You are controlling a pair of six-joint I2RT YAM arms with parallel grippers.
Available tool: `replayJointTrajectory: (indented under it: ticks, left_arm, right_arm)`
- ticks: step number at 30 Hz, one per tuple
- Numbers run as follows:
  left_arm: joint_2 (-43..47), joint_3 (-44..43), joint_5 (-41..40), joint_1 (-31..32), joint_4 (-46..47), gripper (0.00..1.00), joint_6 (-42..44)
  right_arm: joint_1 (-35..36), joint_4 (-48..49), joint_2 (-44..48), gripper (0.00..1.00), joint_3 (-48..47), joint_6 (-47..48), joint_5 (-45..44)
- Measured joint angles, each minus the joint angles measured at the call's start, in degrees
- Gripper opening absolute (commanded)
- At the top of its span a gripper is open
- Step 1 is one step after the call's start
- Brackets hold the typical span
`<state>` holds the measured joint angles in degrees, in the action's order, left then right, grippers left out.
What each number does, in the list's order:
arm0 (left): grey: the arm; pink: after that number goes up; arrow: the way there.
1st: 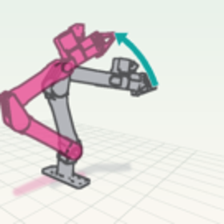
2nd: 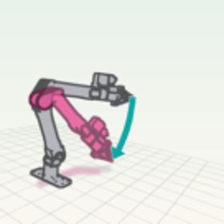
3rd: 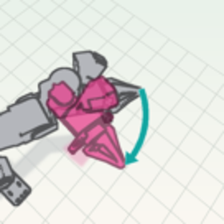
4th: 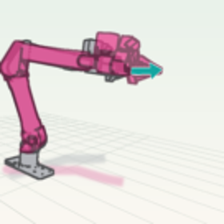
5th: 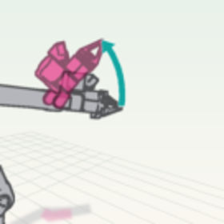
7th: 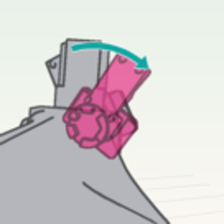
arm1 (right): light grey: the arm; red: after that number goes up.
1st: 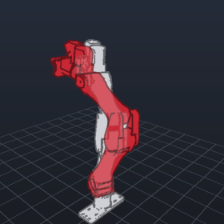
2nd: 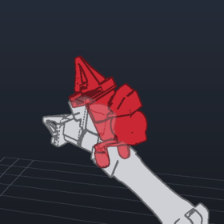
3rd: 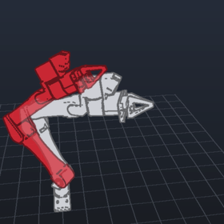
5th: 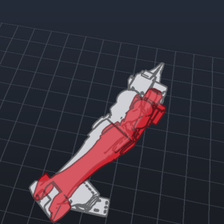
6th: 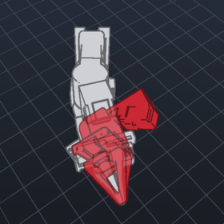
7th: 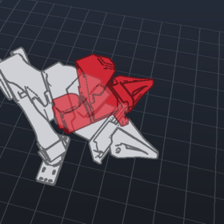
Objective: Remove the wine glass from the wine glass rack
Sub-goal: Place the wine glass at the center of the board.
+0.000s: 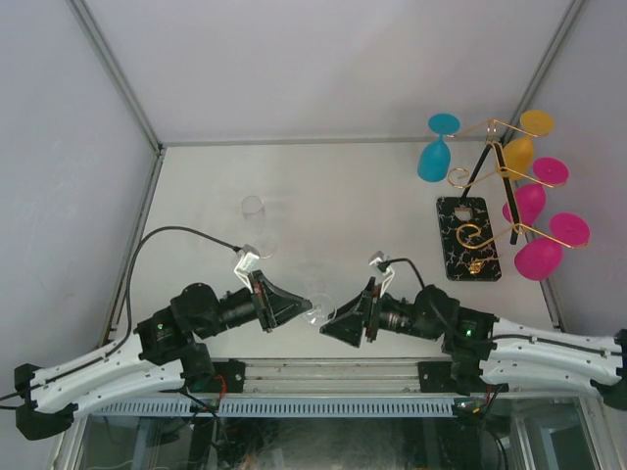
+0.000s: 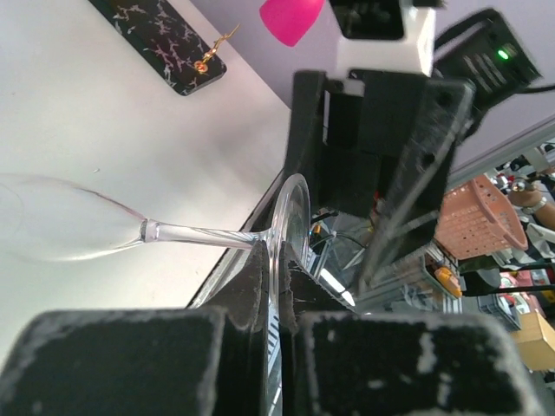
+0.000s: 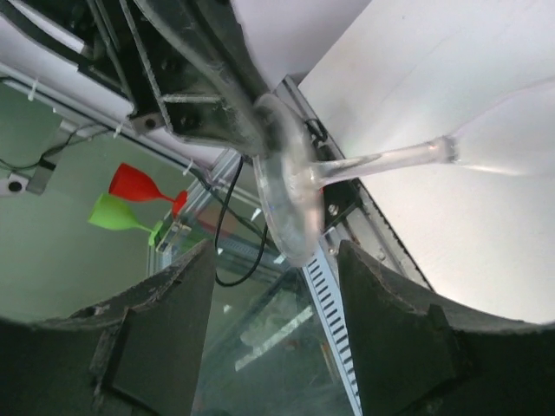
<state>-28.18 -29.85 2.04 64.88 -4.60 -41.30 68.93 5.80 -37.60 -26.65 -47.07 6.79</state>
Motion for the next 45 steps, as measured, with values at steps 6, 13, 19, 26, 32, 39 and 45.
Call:
replayJointTrajectory:
  ticks: [6, 13, 19, 26, 32, 39, 45]
  left_arm:
    - [-0.2, 0.0, -0.4, 0.0, -1.6, 0.00, 0.4]
    - [1.7, -0.1, -0.5, 0.0, -2.4, 0.00, 0.5]
    - [2.2, -0.1, -1.2, 0.1, -3.0, 0.00, 0.9]
    - [2.8, -0.7, -1.9, 0.1, -3.7, 0.00, 1.0]
    - [2.8, -1.5, -1.9, 0.1, -3.7, 0.00, 1.0]
    - [2.6, -1.6, -2.1, 0.1, -3.7, 0.00, 1.0]
    - [2.5, -1.6, -2.1, 0.1, -3.7, 0.00, 1.0]
  right_arm:
    - [10.6, 9.1, -5.3, 0.56, 1.6, 4.5, -13.9]
    - [9.4, 21.8, -7.8, 0.46, 6.8, -0.6, -21.4]
    - [8.7, 27.6, -11.6, 0.34, 7.5, -4.1, -18.8]
    - [8.4, 30.5, -12.0, 0.21, 7.5, -6.3, -17.6]
    - [8.4, 31.5, -12.3, 0.11, 7.5, -7.9, -17.3]
    - [8.4, 32.4, -13.1, 0.00, 7.9, -8.7, -17.8]
    - [8.4, 32.5, -13.0, 0.15, 8.0, -8.7, -18.2]
